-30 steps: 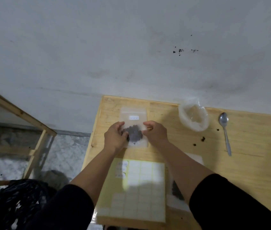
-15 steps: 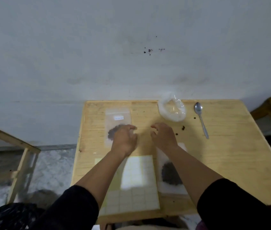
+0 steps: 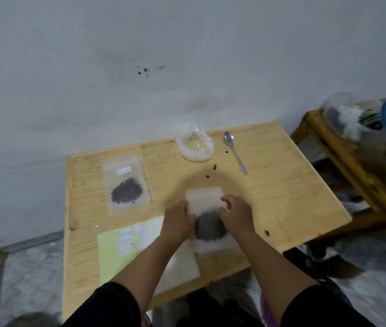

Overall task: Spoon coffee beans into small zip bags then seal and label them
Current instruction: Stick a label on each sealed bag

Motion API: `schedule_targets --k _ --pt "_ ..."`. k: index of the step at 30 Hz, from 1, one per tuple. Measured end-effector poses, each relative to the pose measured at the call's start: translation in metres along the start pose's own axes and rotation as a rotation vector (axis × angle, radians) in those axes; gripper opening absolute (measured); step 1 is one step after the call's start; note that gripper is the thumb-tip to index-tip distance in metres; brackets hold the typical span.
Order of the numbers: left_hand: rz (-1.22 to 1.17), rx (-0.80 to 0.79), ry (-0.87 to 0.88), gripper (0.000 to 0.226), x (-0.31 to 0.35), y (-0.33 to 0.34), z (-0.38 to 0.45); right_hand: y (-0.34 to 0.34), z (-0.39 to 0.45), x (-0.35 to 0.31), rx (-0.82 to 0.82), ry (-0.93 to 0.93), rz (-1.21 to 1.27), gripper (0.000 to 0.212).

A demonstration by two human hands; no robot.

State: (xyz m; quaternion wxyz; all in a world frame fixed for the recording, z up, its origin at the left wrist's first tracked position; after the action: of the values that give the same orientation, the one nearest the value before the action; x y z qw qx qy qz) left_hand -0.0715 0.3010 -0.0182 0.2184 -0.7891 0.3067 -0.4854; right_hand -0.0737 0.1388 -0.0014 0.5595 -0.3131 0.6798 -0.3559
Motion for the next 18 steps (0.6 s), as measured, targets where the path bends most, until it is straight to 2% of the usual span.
schedule_targets --k 4,9,12,14,16,18 --pt "-0.017 0.024 0.006 0.041 0.001 -0.001 -0.004 0.0 -0.002 0.001 0.029 0.063 0.093 0.034" --pt "-0.195 0.104 -0.002 0.036 0.006 -0.014 -0.006 -0.008 0.001 -0.012 0.097 0.091 0.334 0.025" --pt "-0.326 0.154 0.003 0.033 0.003 -0.036 -0.006 -0.008 0.007 -0.033 0.059 0.061 0.473 0.019" --pt "-0.468 0.111 -0.005 0.032 -0.006 -0.053 -0.007 -0.002 0.009 -0.052 0.016 0.025 0.543 0.015" --pt "-0.566 0.098 0.015 0.031 -0.018 -0.073 -0.011 0.006 0.008 -0.075 -0.054 -0.029 0.626 0.018" --pt "-0.632 0.153 -0.002 0.03 -0.038 -0.091 -0.017 0.017 0.003 -0.098 -0.124 -0.074 0.714 0.023"
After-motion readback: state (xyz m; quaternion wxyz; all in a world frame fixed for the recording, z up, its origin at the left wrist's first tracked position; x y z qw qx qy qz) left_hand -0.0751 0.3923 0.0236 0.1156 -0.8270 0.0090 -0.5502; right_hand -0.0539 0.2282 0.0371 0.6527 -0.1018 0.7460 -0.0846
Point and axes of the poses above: each hand's wrist, its own z-axis towards the middle knuckle, its own y-axis out of the palm, x = y × z, the point moved 3 cm from there along z, towards the middle knuckle, and after that the axes turned 8 degrees about -y, right-handed, at the moved point
